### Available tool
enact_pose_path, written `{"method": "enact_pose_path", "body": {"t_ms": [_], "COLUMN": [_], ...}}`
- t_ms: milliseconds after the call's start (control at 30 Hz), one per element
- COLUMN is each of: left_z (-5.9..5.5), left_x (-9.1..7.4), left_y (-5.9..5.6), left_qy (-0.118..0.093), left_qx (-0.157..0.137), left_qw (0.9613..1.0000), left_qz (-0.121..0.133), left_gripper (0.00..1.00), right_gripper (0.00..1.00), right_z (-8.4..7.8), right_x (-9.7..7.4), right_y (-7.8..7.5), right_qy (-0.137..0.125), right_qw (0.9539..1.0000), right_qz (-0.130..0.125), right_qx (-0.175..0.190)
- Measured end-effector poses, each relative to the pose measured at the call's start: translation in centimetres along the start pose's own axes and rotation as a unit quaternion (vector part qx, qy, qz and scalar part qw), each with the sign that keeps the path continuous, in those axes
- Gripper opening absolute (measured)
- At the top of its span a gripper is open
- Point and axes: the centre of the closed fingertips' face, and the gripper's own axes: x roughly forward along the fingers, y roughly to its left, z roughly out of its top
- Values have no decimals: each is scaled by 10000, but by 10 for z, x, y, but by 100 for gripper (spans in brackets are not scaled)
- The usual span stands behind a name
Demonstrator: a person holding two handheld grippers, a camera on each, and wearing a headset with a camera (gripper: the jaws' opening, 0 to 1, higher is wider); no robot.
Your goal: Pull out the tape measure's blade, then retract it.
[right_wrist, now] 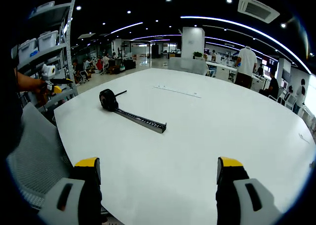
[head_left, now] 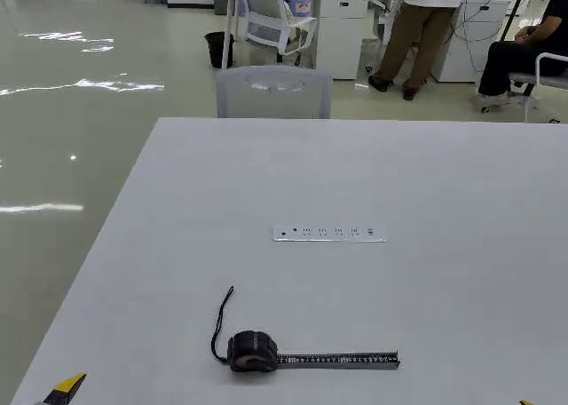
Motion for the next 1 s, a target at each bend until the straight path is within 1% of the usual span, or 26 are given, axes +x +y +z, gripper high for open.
{"method": "enact_pose_path", "body": {"t_ms": [33, 100, 167, 233, 267, 300, 333, 367, 400, 467, 500, 533, 600, 633, 733, 767, 833, 867, 933, 1000], "left_z": [-1, -3, -4, -8, -14, -17, -20, -29, -32, -25, -21, -20, -17, -21, -24, -19, -16, -13, -14, -11], "left_x": [-1, -3, -6, -8, -8, -8, -8, -8, -8, -8, -9, -10, -10, -10, -10, -10, -10, -11, -12, -12], "left_y": [2, 4, 6, 8, 10, 8, 7, 10, 11, 9, 11, 14, 11, 14, 17, 14, 13, 9, 8, 5], "left_qy": [12, 14, 0, -6, 35, 60, 91, 138, 143, 111, 34, -56, -72, -75, -48, -53, -46, -49, -45, -31], "left_qx": [-28, -40, -142, -226, -305, -348, -378, -411, -417, -373, -329, -341, -345, -321, -258, -238, -244, -248, -231, -251], "left_qw": [10000, 10000, 9999, 9997, 9995, 9993, 9992, 9990, 9990, 9992, 9994, 9992, 9992, 9993, 9995, 9995, 9995, 9994, 9995, 9994], "left_qz": [-2, 36, 62, 88, 97, 83, 79, 96, 90, 108, 134, 175, 178, 181, 169, 181, 210, 221, 233, 245], "left_gripper": [99, 99, 99, 99, 99, 99, 99, 99, 99, 99, 99, 99, 99, 99, 99, 99, 99, 99, 99, 99], "right_gripper": [100, 100, 100, 100, 100, 100, 100, 100, 100, 100, 100, 100, 100, 100, 100, 100, 100, 100, 100, 100], "right_z": [3, 1, 1, -4, -10, -14, -18, -21, -21, -16, -13, -10, -11, -11, -13, -14, -16, -17, -19, -20], "right_x": [-2, -5, -7, -9, -9, -9, -9, -9, -9, -12, -13, -14, -14, -15, -17, -17, -18, -19, -20, -21], "right_y": [1, -1, 0, 4, 5, 4, 3, 2, 1, -1, 0, 0, -1, -2, -4, -5, -5, -4, -3, -3], "right_qy": [1, 75, 80, 199, 301, 354, 375, 389, 355, 235, 199, 179, 195, 193, 165, 164, 190, 185, 185, 161], "right_qw": [10000, 9999, 9999, 9997, 9994, 9992, 9991, 9989, 9989, 9992, 9992, 9992, 9992, 9993, 9994, 9993, 9992, 9992, 9991, 9991], "right_qz": [-54, -86, -94, -103, -142, -171, -177, -167, -178, -217, -221, -231, -249, -248, -252, -265, -271, -280, -286, -303], "right_qx": [-34, 30, 69, 100, 93, 83, 129, 214, 244, 250, 260, 270, 233, 221, 173, 197, 236, 237, 247, 236]}}
